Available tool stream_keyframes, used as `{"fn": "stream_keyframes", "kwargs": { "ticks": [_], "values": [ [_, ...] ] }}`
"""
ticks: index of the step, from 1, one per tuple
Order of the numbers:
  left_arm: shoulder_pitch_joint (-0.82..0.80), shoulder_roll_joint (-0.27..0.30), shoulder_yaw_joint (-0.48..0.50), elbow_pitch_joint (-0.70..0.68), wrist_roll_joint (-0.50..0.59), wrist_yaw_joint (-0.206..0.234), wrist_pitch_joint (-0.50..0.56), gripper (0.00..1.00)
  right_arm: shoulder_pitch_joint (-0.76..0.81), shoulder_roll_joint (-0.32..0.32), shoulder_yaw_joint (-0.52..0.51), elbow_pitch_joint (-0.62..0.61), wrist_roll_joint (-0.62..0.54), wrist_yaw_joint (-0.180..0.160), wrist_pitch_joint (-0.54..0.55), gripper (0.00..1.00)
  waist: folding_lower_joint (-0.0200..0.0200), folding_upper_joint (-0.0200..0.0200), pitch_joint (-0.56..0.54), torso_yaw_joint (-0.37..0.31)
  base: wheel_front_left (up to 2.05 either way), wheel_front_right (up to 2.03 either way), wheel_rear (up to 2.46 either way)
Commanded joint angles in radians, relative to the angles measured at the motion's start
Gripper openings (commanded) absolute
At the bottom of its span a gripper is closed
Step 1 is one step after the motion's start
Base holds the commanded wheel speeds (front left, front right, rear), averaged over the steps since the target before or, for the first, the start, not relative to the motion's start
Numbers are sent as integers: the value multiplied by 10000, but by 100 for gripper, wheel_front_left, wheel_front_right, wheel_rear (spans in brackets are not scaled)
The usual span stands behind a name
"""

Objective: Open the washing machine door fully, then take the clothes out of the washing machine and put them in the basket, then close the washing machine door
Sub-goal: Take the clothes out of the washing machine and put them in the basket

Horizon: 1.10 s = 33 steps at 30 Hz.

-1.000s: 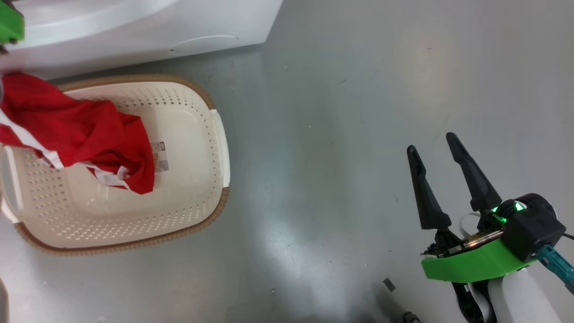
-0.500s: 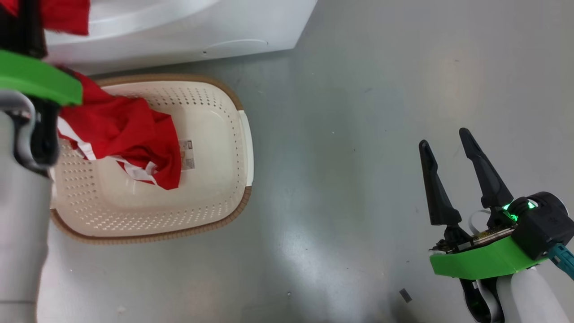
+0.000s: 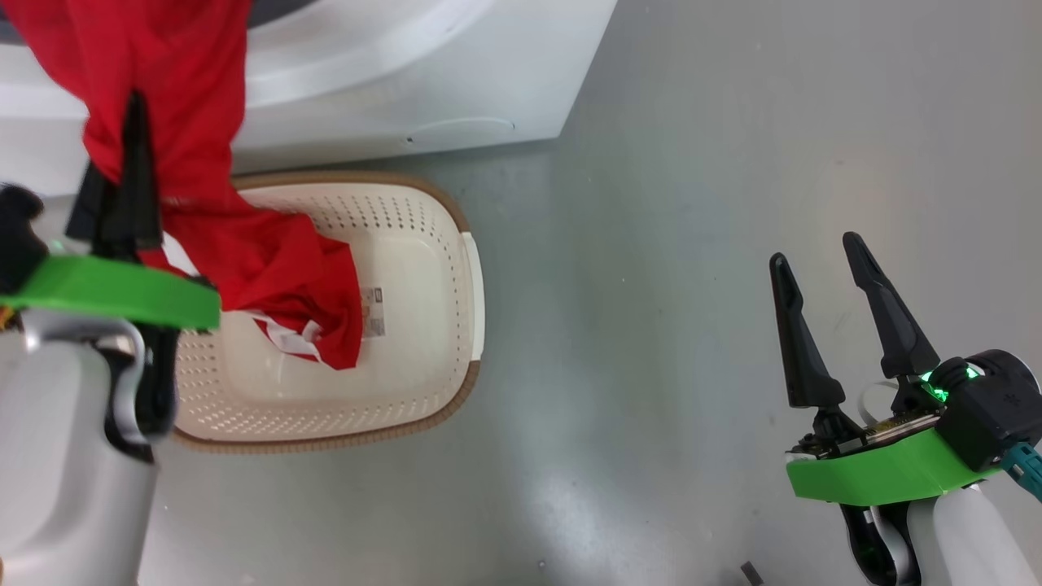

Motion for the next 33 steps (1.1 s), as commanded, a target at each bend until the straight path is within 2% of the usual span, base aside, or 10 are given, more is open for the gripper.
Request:
{"fn": "stream_keyframes", "kwargs": {
  "ticks": [1,17,26,33],
  "values": [
    [379,345,310,-433,24,117,-88,0,202,-79,173,-199,-91,63,-63,100,0,0,-231,67,0,0,0],
    [2695,-159,-18,-1541,-241,569,102,0,438,-79,113,-63,-73,63,-63,100,0,0,-1296,169,0,0,0],
    [3429,-480,-374,-1535,-342,636,259,0,532,-79,141,-2,-40,63,-63,100,0,0,-1748,232,0,0,0],
    [4027,-873,-632,-1076,-610,514,258,0,689,-79,84,-49,6,63,-63,100,0,0,-1881,209,0,0,0]
  ]
}}
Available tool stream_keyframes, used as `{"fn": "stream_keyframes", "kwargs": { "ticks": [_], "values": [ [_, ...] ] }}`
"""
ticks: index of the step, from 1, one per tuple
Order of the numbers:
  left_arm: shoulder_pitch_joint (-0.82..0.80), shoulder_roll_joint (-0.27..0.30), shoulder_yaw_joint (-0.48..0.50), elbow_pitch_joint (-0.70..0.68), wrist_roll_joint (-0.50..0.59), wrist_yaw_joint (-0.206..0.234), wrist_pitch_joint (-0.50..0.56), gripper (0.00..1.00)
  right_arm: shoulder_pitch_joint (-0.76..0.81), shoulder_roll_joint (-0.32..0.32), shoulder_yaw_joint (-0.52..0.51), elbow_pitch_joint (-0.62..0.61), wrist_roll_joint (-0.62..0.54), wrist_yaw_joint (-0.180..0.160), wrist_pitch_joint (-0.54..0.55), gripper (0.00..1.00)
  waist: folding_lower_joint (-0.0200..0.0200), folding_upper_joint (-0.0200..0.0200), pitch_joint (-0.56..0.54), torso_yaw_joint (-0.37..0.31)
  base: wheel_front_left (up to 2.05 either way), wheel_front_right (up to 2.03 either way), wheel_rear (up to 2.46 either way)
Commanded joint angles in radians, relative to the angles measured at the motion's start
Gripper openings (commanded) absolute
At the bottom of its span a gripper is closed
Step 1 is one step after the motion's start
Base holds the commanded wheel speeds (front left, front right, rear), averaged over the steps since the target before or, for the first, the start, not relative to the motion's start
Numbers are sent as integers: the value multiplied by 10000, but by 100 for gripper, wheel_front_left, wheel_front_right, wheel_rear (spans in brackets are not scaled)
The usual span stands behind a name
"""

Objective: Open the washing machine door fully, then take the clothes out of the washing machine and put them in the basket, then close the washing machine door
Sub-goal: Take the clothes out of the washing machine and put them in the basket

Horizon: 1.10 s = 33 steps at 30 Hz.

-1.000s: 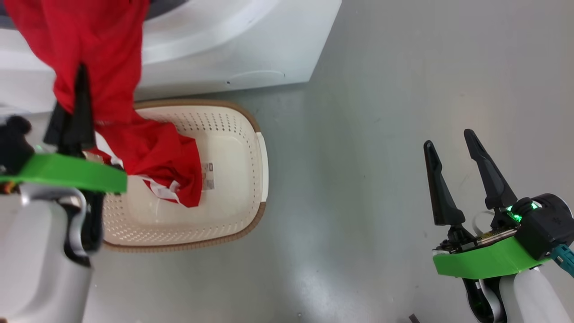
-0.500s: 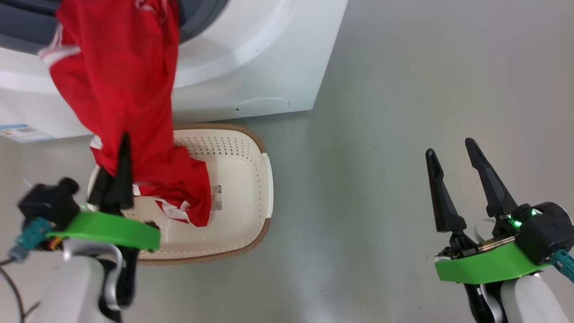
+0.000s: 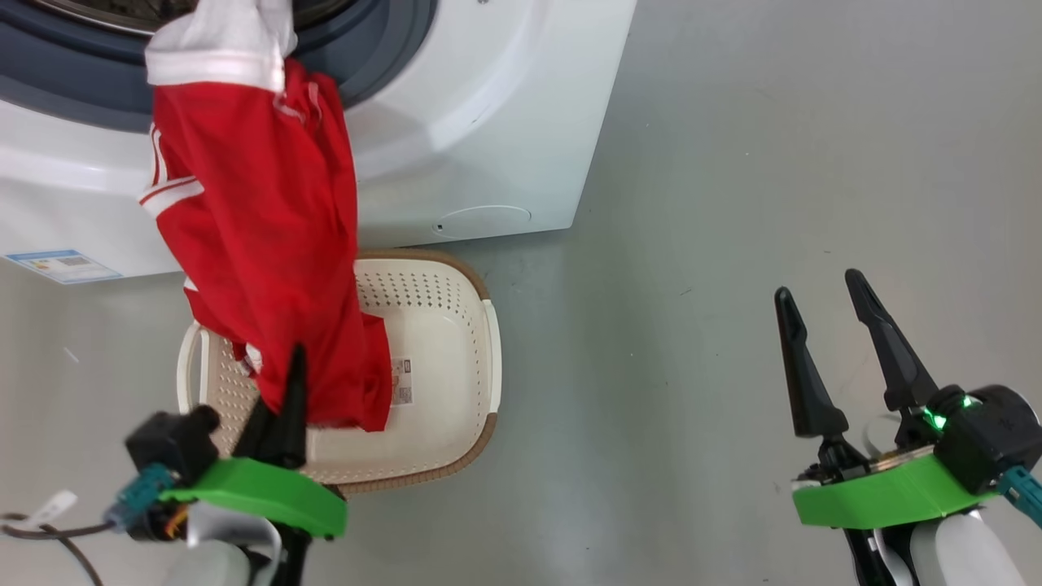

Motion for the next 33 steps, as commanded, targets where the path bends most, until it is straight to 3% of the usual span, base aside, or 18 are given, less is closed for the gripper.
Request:
{"fn": "stream_keyframes", "kwargs": {
  "ticks": [1,15,33],
  "values": [
    [144,120,205,-99,-35,-79,-13,0,181,-77,198,-255,-8,63,-63,100,0,0,21,2,0,0,0],
    [-307,-339,-418,2684,-50,-487,71,0,111,-77,219,-364,90,63,-63,100,0,0,575,-21,0,0,0],
    [-3089,-708,-232,6878,257,-839,-393,0,-353,-77,374,-384,71,63,-63,100,0,0,1703,-189,0,0,0]
  ]
}}
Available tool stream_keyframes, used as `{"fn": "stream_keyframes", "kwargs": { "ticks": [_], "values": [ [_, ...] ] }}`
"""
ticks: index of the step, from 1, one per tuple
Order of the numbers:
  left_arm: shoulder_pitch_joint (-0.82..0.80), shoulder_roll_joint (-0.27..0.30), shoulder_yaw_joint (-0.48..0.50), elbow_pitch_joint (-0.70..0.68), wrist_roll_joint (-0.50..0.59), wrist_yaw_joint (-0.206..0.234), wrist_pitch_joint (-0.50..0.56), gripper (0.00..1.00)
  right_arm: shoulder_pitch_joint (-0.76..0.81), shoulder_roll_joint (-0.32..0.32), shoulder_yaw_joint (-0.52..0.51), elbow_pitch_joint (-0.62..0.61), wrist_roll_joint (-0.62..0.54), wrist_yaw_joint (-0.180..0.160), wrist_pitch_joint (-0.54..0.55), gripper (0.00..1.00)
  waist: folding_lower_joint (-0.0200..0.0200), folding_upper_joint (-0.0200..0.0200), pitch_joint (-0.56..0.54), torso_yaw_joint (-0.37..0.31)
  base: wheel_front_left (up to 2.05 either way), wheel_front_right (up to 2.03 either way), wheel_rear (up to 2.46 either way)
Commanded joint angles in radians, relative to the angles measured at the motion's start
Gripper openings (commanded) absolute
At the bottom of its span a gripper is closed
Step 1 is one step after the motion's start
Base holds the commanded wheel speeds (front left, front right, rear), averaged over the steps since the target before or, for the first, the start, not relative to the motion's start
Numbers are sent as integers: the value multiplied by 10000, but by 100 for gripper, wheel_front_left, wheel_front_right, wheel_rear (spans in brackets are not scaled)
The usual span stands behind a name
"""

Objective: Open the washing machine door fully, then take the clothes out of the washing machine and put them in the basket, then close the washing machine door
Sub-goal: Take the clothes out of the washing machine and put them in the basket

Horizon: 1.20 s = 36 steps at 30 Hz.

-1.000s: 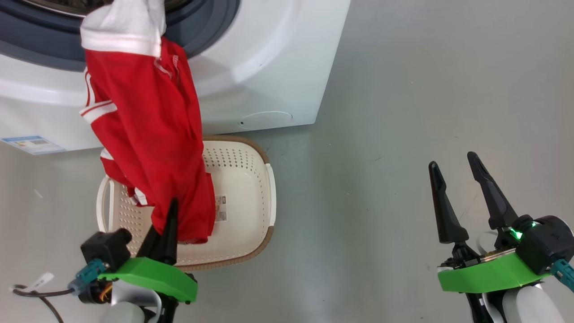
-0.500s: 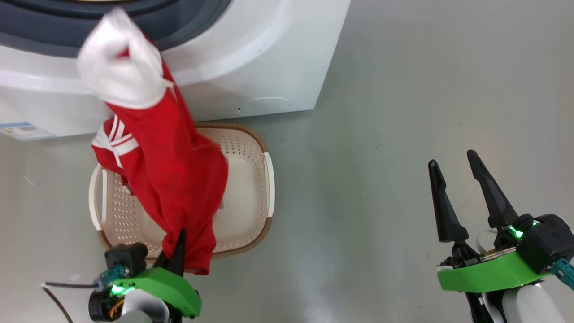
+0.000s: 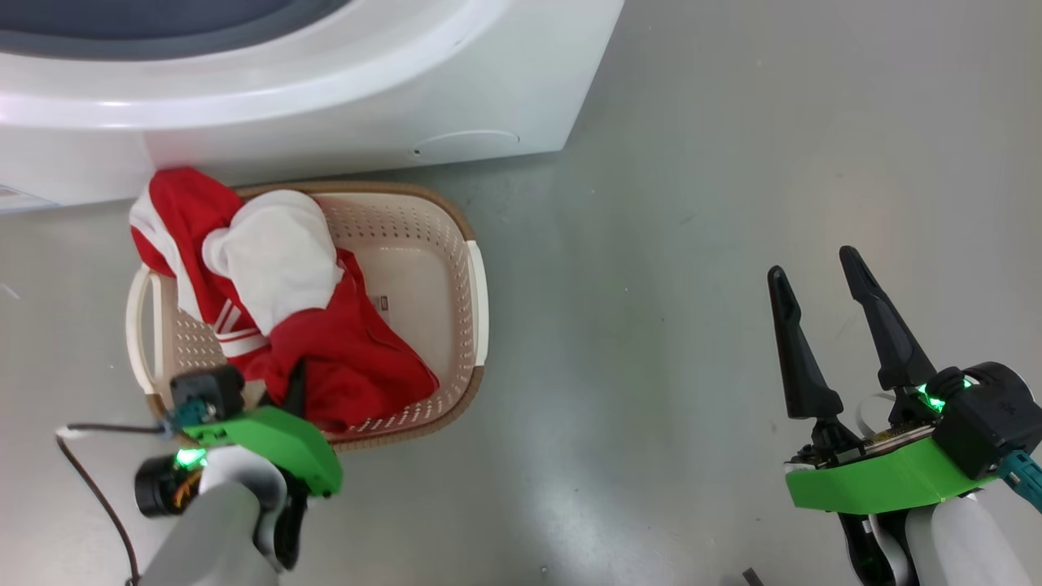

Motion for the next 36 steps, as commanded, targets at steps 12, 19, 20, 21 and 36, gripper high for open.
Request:
{"fn": "stream_keyframes", "kwargs": {
  "ticks": [12,19,20,21,36],
  "values": [
    [-1080,223,1009,954,325,-22,-134,0,-393,-75,329,-266,-23,63,-63,100,0,0,794,-211,0,0,0],
    [-1243,189,1241,1273,486,-84,-134,56,-458,-75,297,-169,-19,63,-63,100,0,0,812,-223,0,0,0],
    [-1249,169,1254,1318,505,-109,-134,78,-465,-75,297,-145,-19,63,-63,100,0,0,786,-209,0,0,0],
    [-1256,149,1274,1368,509,-139,-134,99,-475,-75,298,-123,-17,63,-63,100,0,0,760,-193,0,0,0],
    [-449,-66,1844,-320,1002,-490,-135,100,-416,-75,294,50,-60,63,-63,100,0,0,-91,189,0,0,0]
  ]
}}
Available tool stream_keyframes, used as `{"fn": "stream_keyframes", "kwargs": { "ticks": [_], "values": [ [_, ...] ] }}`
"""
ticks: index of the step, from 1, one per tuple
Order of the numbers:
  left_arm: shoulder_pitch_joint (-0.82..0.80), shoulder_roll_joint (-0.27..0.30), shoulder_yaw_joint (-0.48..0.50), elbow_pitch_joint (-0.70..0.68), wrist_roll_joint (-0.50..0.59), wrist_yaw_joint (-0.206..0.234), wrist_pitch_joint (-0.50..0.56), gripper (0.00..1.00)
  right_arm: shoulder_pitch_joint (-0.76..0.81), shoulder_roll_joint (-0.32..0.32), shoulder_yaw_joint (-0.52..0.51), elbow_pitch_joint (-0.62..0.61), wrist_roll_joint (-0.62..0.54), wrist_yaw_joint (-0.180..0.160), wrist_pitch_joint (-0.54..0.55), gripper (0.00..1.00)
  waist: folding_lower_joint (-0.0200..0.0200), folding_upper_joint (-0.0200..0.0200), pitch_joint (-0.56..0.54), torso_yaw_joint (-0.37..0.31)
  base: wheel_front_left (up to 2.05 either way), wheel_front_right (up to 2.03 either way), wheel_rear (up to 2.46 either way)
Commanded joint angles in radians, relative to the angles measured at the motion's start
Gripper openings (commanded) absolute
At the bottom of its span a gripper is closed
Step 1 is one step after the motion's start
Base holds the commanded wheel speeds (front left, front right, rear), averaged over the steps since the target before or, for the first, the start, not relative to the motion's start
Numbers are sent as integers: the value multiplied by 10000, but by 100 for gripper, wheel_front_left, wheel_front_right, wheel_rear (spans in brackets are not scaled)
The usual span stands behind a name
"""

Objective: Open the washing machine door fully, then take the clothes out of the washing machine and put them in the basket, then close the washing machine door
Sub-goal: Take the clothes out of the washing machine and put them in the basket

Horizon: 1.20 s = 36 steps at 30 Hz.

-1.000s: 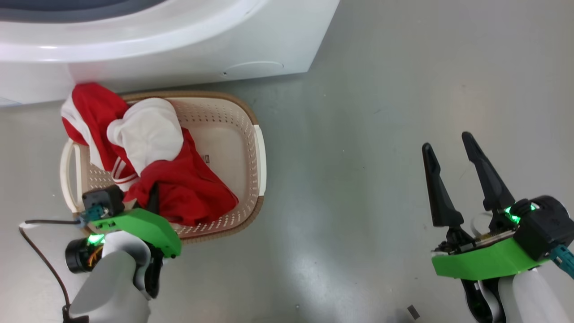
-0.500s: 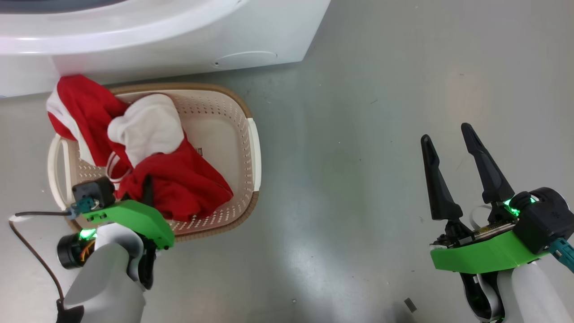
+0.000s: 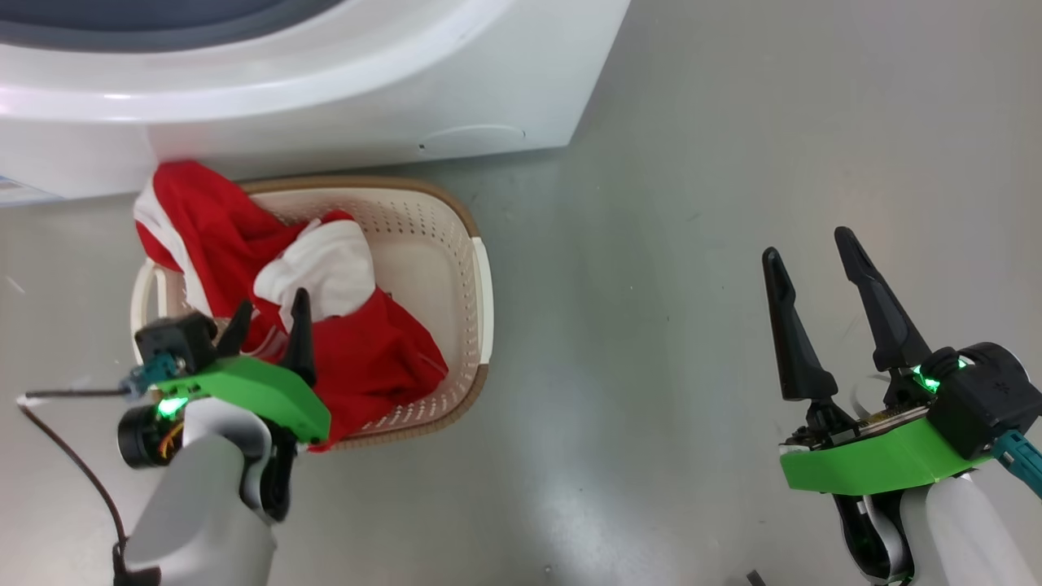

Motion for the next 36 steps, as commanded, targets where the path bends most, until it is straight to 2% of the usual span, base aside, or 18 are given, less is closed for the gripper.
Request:
{"fn": "stream_keyframes", "kwargs": {
  "ticks": [1,12,20,24,27,36],
  "values": [
    [425,235,287,-241,135,-58,-120,100,47,-70,209,-183,-55,63,-63,100,0,-1,-230,111,0,0,0],
    [2188,-27,1171,-3179,708,-161,-120,100,348,-70,182,24,-139,63,-63,100,0,-1,-1598,456,0,0,0],
    [3437,-110,1331,-5232,1278,-70,-120,100,636,-70,153,164,-259,63,-63,100,0,-1,-2438,543,0,0,0],
    [4065,-120,1329,-6321,1519,49,-120,100,834,-70,72,248,-228,63,-63,100,0,-1,-2847,599,0,0,0],
    [4717,-123,1202,-7186,1649,299,-120,100,1027,-70,18,292,-248,63,-63,100,0,-1,-3241,659,0,0,0],
    [5919,-124,1059,-8668,1904,771,-120,100,1518,-70,-69,265,-280,63,-63,100,0,-1,-4043,699,0,0,0]
  ]
}}
